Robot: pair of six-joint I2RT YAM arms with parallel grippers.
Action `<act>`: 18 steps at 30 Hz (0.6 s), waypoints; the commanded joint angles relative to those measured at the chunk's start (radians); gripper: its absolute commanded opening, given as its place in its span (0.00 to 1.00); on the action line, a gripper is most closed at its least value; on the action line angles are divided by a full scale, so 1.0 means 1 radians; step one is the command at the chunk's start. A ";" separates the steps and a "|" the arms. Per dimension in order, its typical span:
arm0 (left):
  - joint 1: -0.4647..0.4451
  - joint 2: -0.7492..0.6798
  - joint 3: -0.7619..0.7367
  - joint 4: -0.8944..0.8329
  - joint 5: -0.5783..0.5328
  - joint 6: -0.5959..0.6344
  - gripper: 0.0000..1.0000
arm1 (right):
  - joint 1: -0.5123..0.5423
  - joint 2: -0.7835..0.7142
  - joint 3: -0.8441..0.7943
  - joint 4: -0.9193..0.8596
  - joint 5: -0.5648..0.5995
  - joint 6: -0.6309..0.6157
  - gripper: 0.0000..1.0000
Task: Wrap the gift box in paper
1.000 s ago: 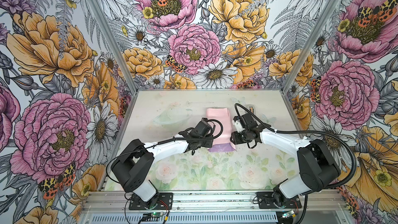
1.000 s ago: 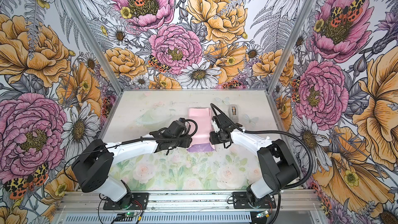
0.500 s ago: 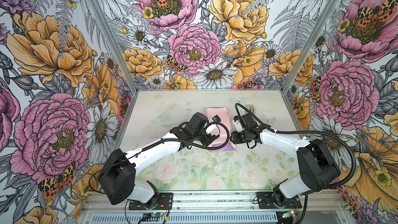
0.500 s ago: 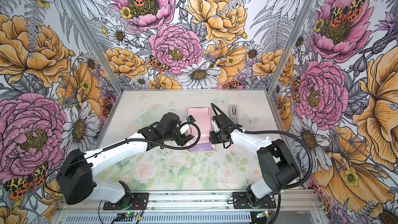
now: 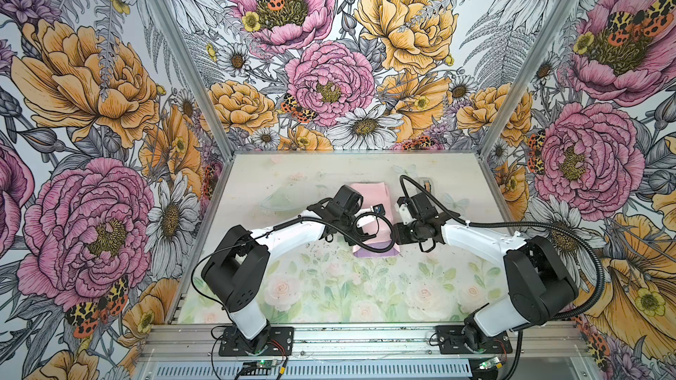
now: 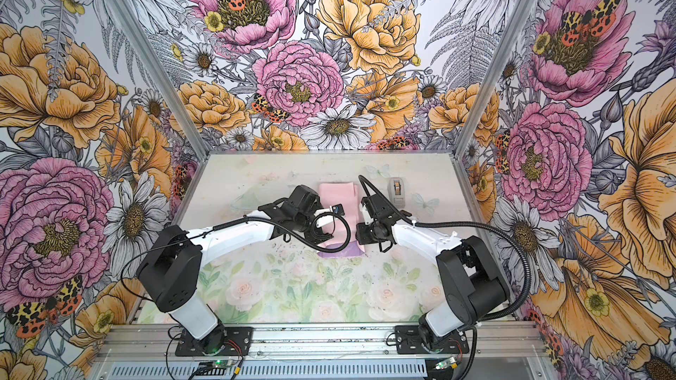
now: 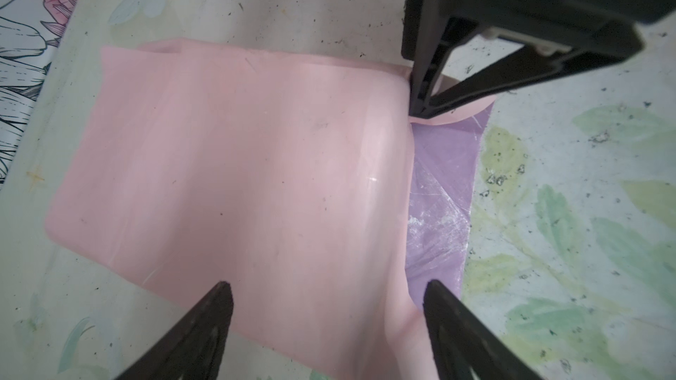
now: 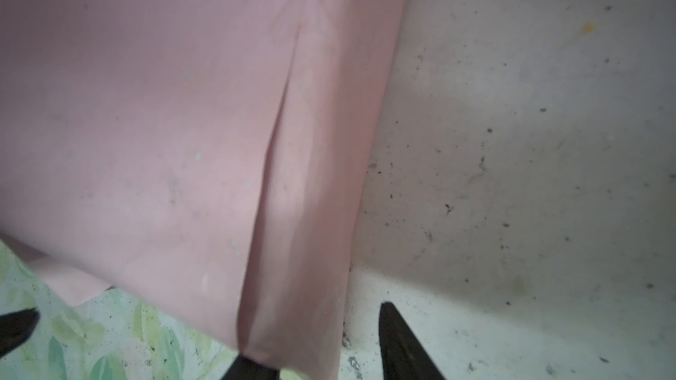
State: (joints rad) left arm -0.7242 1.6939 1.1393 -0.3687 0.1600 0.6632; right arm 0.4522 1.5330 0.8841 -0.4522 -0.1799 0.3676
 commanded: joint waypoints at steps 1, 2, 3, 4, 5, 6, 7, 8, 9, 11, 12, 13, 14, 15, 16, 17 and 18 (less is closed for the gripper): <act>-0.001 0.015 0.016 0.068 0.038 0.033 0.84 | -0.004 -0.005 -0.007 0.035 -0.010 0.013 0.45; 0.000 0.020 0.013 0.074 0.032 0.035 0.84 | -0.006 -0.005 -0.005 0.036 -0.011 0.013 0.45; 0.000 0.024 0.007 0.084 0.026 0.040 0.84 | -0.006 -0.002 -0.005 0.035 -0.013 0.013 0.45; 0.000 0.027 -0.001 0.098 0.025 0.041 0.84 | -0.006 -0.002 -0.005 0.036 -0.013 0.014 0.45; 0.002 0.028 -0.010 0.112 0.023 0.042 0.84 | -0.005 -0.002 -0.005 0.036 -0.013 0.013 0.45; 0.003 0.029 -0.018 0.126 0.026 0.041 0.84 | -0.005 -0.001 -0.005 0.035 -0.013 0.013 0.45; 0.002 0.033 -0.025 0.134 0.026 0.040 0.83 | -0.007 -0.001 -0.005 0.036 -0.012 0.013 0.45; 0.003 0.037 -0.027 0.142 0.024 0.038 0.83 | -0.007 -0.001 -0.005 0.036 -0.012 0.013 0.45; 0.003 0.042 -0.031 0.147 0.020 0.038 0.82 | -0.006 -0.001 -0.005 0.036 -0.011 0.016 0.45; 0.003 0.051 -0.033 0.149 0.016 0.038 0.80 | -0.007 -0.003 -0.005 0.036 -0.007 0.016 0.45; 0.004 0.056 -0.035 0.151 0.015 0.039 0.79 | -0.007 -0.004 -0.006 0.037 -0.006 0.016 0.45; 0.002 0.060 -0.037 0.153 0.016 0.041 0.78 | -0.007 -0.006 -0.007 0.036 -0.003 0.017 0.45; 0.002 0.063 -0.040 0.158 0.012 0.043 0.76 | -0.007 -0.008 -0.007 0.035 -0.001 0.017 0.45; 0.002 0.067 -0.044 0.161 0.009 0.047 0.75 | -0.007 -0.012 -0.009 0.034 0.000 0.018 0.45; 0.001 0.068 -0.045 0.162 0.006 0.049 0.74 | -0.007 -0.016 -0.011 0.035 0.002 0.019 0.46; 0.001 0.071 -0.048 0.163 0.004 0.051 0.72 | -0.007 -0.022 -0.013 0.035 0.006 0.018 0.46; 0.001 0.073 -0.050 0.163 0.003 0.055 0.69 | -0.009 -0.028 -0.016 0.035 0.009 0.018 0.47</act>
State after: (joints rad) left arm -0.7242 1.7576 1.1065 -0.2337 0.1658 0.6956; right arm 0.4511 1.5326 0.8791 -0.4465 -0.1795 0.3779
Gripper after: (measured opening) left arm 0.710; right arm 0.463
